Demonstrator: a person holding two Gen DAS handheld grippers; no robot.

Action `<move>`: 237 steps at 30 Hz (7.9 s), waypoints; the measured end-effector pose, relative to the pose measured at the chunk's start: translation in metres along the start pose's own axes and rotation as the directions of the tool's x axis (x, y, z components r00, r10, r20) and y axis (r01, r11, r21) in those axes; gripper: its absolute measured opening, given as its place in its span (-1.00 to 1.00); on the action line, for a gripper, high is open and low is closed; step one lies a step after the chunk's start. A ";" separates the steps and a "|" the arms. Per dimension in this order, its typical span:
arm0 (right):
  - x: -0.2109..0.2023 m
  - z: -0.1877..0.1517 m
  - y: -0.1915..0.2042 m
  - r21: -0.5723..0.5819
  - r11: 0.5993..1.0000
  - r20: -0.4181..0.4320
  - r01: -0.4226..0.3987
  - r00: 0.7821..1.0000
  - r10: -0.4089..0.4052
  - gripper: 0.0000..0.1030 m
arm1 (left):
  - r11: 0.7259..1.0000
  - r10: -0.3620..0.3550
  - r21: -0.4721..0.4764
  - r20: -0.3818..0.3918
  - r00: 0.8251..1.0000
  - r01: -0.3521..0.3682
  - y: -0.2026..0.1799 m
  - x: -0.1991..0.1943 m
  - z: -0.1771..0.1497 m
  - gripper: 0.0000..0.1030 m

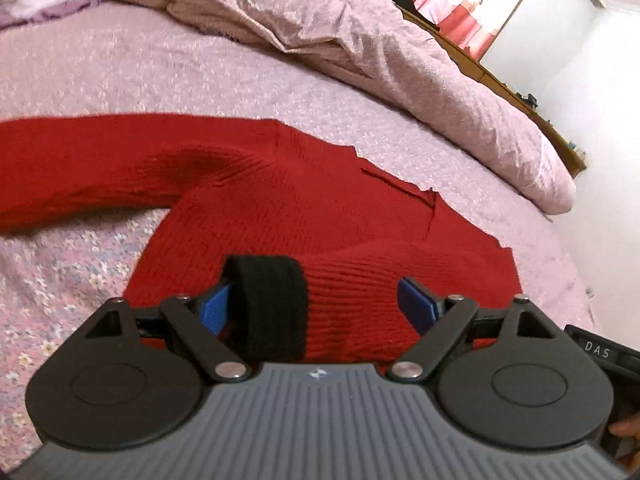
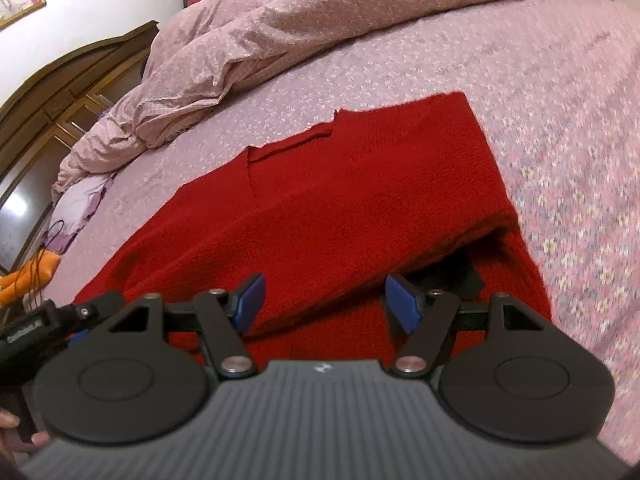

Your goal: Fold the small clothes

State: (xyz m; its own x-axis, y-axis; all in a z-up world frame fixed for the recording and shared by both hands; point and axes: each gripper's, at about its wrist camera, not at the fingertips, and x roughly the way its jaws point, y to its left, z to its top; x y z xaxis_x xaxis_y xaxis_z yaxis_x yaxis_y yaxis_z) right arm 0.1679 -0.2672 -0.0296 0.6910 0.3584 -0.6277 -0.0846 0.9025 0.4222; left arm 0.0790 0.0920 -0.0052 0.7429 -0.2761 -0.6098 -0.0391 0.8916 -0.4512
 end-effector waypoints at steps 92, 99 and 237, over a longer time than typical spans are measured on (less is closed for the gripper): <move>0.050 0.072 -0.072 0.019 0.968 0.158 0.252 0.955 -0.252 -0.02 | 0.960 0.154 0.233 0.034 0.988 -0.158 0.025 0.119 0.120 -0.71; 0.038 0.071 -0.056 -0.053 0.969 0.197 0.242 0.954 -0.227 0.04 | 0.957 0.168 0.232 0.038 0.985 -0.172 0.030 0.131 0.117 0.17; -0.005 -0.006 0.037 -0.227 0.956 0.017 0.187 0.982 -0.188 0.25 | 0.764 0.461 -0.562 0.134 0.877 -0.316 0.219 -0.056 0.033 0.43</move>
State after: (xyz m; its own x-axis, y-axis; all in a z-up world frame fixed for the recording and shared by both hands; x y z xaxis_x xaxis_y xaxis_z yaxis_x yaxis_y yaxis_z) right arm 0.1570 -0.2338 -0.0146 0.7067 0.1784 -0.6846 -0.1148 0.9838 0.1379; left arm 0.0509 0.3144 -0.0486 0.7232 0.2169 -0.6557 -0.6402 0.5666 -0.5187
